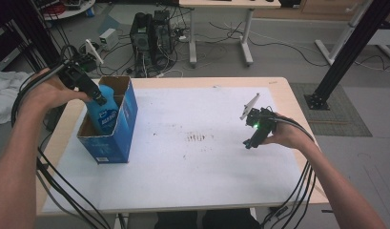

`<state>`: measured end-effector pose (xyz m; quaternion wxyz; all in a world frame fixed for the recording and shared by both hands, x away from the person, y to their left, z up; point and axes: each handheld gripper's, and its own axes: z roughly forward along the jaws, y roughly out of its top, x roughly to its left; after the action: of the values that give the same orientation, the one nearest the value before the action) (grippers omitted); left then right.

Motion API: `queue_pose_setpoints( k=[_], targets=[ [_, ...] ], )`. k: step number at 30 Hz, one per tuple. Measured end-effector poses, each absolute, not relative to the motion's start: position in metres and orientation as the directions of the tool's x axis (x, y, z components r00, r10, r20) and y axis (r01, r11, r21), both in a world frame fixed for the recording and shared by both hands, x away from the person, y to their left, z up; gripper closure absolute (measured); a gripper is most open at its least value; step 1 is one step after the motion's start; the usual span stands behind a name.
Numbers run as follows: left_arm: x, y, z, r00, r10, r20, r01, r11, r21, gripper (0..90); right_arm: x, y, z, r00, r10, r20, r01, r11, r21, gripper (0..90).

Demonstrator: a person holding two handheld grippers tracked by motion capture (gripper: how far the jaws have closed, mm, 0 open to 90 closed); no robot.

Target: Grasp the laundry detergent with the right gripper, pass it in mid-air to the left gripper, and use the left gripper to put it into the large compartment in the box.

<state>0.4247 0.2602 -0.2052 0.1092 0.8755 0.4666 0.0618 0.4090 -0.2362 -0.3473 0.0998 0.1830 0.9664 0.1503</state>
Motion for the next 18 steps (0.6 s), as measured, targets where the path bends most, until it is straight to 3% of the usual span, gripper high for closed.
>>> queue_pose_setpoints(
  k=[18],
  targets=[
    [0.425,0.259,-0.244,0.645,0.764,0.019,0.743,-0.632,0.219,38.6,0.406,-0.236,-0.358,-0.913,0.387,-0.131,0.332,0.889,0.316,11.7]
  ],
)
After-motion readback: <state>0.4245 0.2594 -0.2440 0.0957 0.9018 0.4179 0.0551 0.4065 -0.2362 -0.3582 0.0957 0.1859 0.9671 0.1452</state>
